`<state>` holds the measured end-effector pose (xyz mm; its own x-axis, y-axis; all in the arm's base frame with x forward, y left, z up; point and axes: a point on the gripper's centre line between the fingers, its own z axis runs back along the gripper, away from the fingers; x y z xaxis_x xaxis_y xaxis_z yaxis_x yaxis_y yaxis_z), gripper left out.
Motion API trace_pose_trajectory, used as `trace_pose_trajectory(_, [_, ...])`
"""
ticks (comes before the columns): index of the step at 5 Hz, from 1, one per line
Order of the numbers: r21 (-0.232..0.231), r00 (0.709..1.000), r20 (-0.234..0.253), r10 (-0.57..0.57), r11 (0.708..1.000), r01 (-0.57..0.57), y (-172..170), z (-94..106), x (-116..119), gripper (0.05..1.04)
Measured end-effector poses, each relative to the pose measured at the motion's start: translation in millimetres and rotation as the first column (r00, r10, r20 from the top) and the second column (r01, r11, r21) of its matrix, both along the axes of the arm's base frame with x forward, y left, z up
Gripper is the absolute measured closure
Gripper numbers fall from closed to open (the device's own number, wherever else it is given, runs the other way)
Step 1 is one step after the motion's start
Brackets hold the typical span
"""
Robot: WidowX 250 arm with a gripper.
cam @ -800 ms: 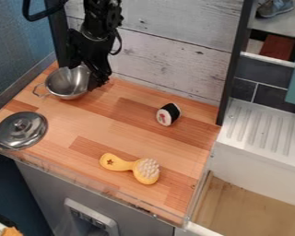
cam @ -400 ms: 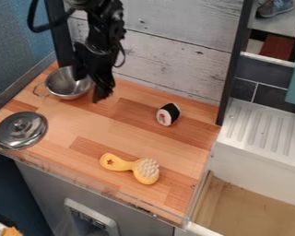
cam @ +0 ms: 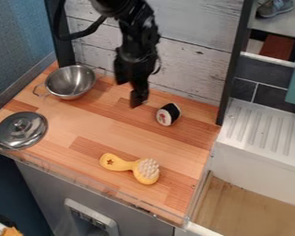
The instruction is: Move the sushi to the bottom left of the table
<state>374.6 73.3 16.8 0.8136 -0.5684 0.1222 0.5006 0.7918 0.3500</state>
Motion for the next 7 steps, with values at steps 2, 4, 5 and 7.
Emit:
trace_pose_trajectory(2, [-0.090, 0.987, 0.054, -0.148, 0.984, 0.153, -49, 10.7, 29, 0.083])
trace_pose_trajectory(4, [-0.119, 0.973, -0.052, -0.223, 0.969, 0.216, -69, -24.4, 31, 0.083])
trace_pose_trajectory(5, [-0.089, 0.963, -0.107, -0.245, 0.968, 0.236, -76, -37.1, 27, 0.083])
trace_pose_trajectory(7, [-0.063, 0.960, -0.156, -0.233, 0.972, 0.226, -74, -50.4, 27, 0.414])
